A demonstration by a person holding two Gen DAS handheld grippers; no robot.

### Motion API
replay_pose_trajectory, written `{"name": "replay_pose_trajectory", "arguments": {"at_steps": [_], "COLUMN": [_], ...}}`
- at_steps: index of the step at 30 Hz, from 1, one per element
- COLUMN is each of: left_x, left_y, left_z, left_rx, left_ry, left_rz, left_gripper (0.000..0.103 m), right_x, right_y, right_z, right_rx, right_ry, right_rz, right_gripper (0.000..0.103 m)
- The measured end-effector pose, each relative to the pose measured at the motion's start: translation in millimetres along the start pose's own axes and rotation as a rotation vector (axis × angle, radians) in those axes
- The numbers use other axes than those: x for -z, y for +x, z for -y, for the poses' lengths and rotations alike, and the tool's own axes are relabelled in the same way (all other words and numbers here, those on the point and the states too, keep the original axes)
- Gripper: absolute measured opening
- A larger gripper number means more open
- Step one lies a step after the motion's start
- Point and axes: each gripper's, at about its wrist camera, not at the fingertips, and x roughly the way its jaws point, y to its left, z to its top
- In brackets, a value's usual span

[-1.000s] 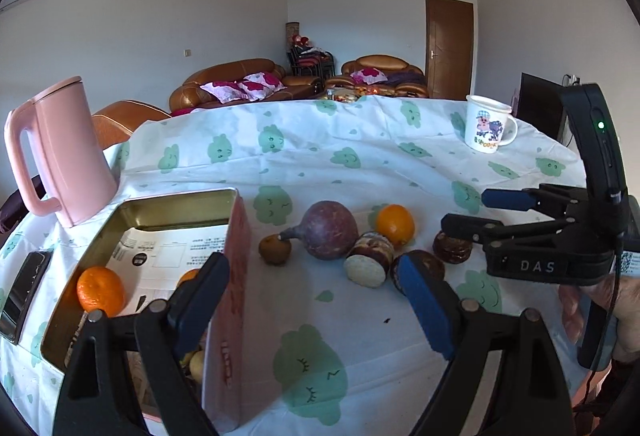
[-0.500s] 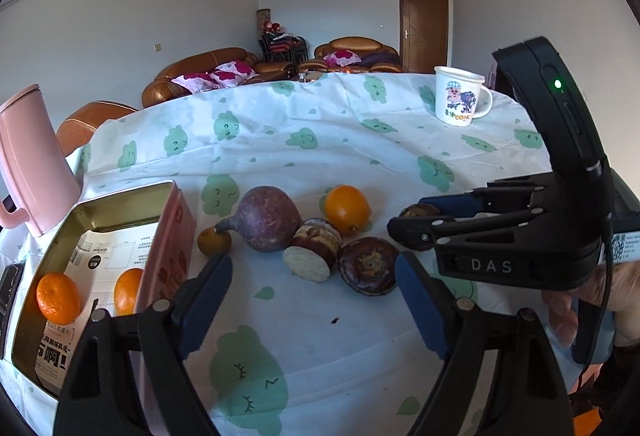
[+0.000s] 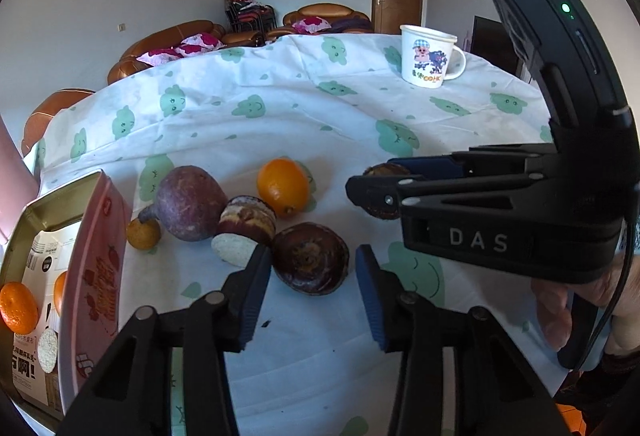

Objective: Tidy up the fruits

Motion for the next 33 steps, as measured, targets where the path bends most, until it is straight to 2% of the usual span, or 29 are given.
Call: {"name": "replay_pose_trajectory", "arguments": {"at_steps": [2, 4, 7, 24, 33], "left_x": [-1, -1, 1, 7, 10], "left_y": [8, 11, 8, -27, -37], "left_z": [-2, -8, -12, -21, -21], "left_rx": [0.023, 0.049, 0.076, 0.017, -0.009], "left_ry": [-0.022, -0.060, -0.088, -0.141, -0.136], "left_rz": [-0.037, -0.052, -0.038, 0.166, 0.228], "left_gripper": [0.051, 0.042, 0.042, 0.042, 0.042], "right_x": [0, 0, 1, 3, 6], "right_y": [3, 2, -4, -34, -44], "right_z": [-1, -1, -1, -4, -9], "right_rx": [-0.003, -0.002, 0.000, -0.043, -0.042], "right_ry": [-0.003, -0.005, -0.005, -0.038, -0.065], "right_rz": [-0.017, -0.011, 0.018, 0.183, 0.237], "right_gripper": [0.039, 0.039, 0.039, 0.039, 0.039]}}
